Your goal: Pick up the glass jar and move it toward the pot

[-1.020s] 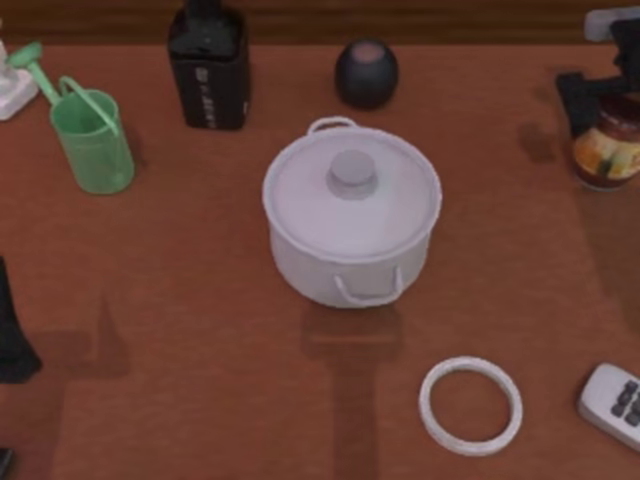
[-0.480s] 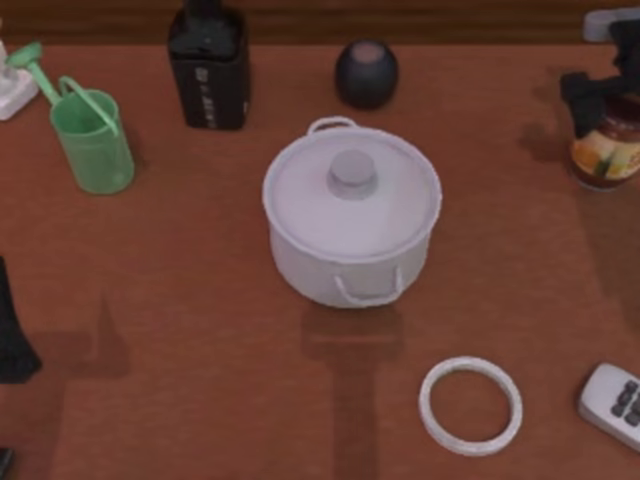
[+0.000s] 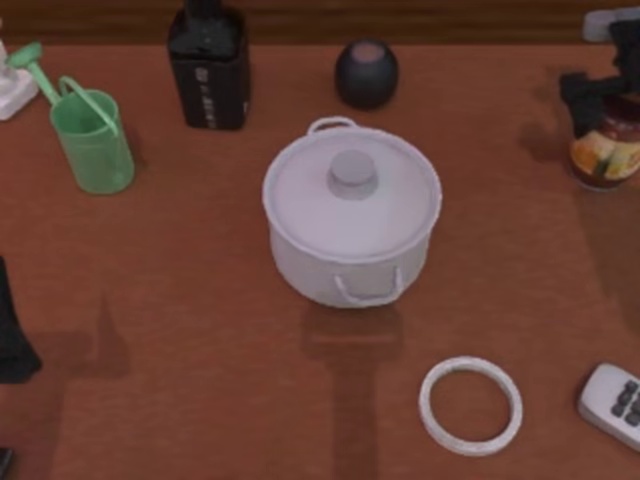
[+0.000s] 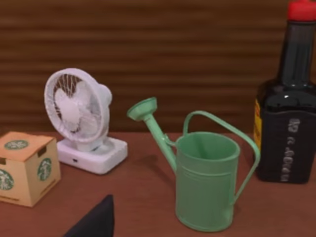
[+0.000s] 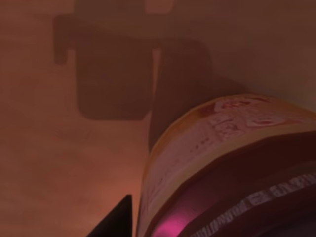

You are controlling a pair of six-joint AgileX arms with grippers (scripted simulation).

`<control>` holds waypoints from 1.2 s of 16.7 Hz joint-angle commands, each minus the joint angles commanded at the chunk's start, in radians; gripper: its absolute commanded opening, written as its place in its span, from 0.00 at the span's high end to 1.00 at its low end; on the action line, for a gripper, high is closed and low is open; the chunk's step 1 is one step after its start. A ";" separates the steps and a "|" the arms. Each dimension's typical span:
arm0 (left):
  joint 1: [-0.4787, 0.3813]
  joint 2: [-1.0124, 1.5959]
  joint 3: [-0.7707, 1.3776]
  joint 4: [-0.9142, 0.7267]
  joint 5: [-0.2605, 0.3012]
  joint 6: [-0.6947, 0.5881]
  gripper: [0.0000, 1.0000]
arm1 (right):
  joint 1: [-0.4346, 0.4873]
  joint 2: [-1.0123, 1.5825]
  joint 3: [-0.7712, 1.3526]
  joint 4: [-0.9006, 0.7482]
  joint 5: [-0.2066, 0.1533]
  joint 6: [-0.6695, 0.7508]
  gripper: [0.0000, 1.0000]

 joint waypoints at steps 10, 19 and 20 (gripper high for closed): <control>0.000 0.000 0.000 0.000 0.000 0.000 0.00 | 0.002 -0.118 -0.104 -0.013 -0.005 0.001 1.00; 0.000 0.000 0.000 0.000 0.000 0.000 0.00 | 0.012 -0.497 -0.429 -0.065 -0.005 0.002 1.00; 0.000 0.000 0.000 0.000 0.000 0.000 0.00 | 0.012 -0.500 -0.431 -0.066 -0.005 0.002 1.00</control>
